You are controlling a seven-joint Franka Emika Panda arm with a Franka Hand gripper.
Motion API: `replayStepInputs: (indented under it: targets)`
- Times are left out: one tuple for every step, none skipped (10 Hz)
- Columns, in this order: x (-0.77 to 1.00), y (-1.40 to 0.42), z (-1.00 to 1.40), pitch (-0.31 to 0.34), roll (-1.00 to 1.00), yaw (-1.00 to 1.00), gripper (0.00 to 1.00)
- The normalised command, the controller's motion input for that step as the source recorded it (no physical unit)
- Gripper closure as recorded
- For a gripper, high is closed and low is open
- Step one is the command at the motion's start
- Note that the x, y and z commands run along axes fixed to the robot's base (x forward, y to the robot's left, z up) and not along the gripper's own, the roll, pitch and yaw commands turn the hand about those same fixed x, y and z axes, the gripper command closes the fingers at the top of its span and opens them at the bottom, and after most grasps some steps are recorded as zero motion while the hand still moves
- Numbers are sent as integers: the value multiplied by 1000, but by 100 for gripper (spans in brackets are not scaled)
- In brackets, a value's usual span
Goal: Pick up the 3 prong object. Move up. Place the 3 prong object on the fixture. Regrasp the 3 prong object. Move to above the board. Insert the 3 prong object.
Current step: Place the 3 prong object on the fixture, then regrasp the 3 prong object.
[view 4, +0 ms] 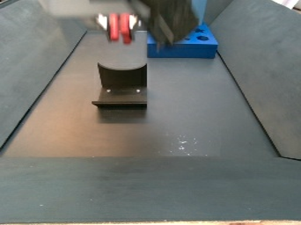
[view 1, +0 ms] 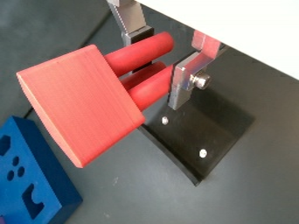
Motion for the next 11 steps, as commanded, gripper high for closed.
replayStepInputs:
  targets:
    - [146,88,-1000,2,-1000,-115,100]
    - [159,97,-1000,22,-1000,-110,100]
    - [169,106,-1000,32,-993,-110,100]
    - [184,115,-1000,34,-778,-100,100]
    - [191,122,-1000,38,-617,-94,100]
    - [190,122,-928,41,-450,-88,100]
    - [157,99,-740,49,-303,-86,100]
    - [114,64,-472,41,-205,-86,100]
    - [91,57,-278,31,-173,-90,100]
    - [0,0,0,0,0,0,0]
    - [0,0,1000,-80,-37,-27,0]
